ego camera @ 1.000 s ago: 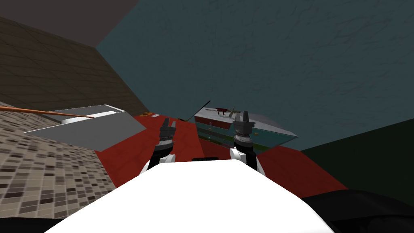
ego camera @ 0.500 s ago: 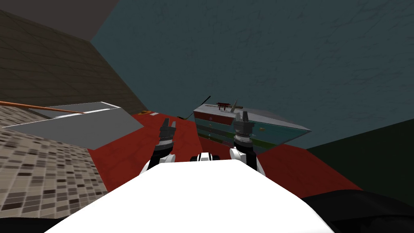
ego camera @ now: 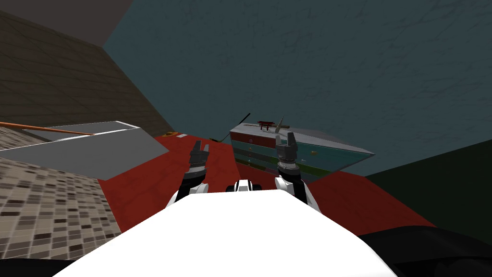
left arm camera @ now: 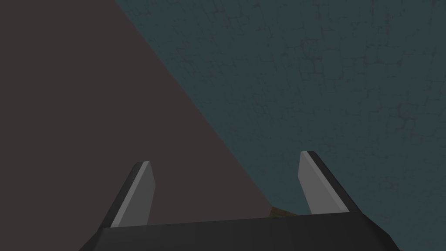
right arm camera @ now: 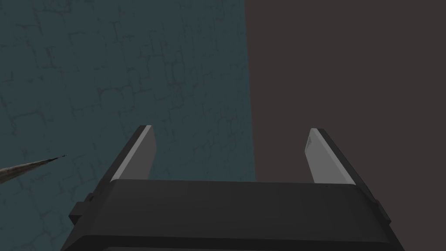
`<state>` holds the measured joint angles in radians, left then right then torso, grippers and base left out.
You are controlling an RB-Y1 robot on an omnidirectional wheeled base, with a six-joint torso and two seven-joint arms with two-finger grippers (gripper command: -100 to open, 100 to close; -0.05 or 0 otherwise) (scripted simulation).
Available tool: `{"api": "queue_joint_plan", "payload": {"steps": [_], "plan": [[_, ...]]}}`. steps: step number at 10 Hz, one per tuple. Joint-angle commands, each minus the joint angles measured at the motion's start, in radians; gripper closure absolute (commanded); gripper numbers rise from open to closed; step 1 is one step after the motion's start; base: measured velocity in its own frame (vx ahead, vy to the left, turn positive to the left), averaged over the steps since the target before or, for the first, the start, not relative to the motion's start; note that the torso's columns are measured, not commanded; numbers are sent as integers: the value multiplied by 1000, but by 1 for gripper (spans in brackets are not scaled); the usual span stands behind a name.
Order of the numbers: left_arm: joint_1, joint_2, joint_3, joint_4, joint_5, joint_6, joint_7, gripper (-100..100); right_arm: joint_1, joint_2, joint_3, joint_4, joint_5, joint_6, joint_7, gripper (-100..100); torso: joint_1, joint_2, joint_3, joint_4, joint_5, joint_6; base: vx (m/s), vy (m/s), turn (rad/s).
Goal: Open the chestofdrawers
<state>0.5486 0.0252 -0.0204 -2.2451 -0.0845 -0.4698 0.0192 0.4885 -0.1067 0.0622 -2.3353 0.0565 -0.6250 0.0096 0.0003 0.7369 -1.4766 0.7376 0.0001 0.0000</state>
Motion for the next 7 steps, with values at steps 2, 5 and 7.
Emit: {"api": "queue_joint_plan", "payload": {"steps": [2,5,7], "plan": [[0,0,0,0,0,0,0,0,-7,-28,-4,14,13,-7,82,-100,-1,1,1,1,0,0,38,21,-13],[0,0,0,0,0,0,0,0,-15,-57,-12,39,34,-20,170,-100,0,1,1,0,0,0,39,28,-22],[0,0,0,0,0,0,0,0,-19,-69,-16,53,46,-27,222,-100,0,1,0,0,0,0,46,28,-18]]}}
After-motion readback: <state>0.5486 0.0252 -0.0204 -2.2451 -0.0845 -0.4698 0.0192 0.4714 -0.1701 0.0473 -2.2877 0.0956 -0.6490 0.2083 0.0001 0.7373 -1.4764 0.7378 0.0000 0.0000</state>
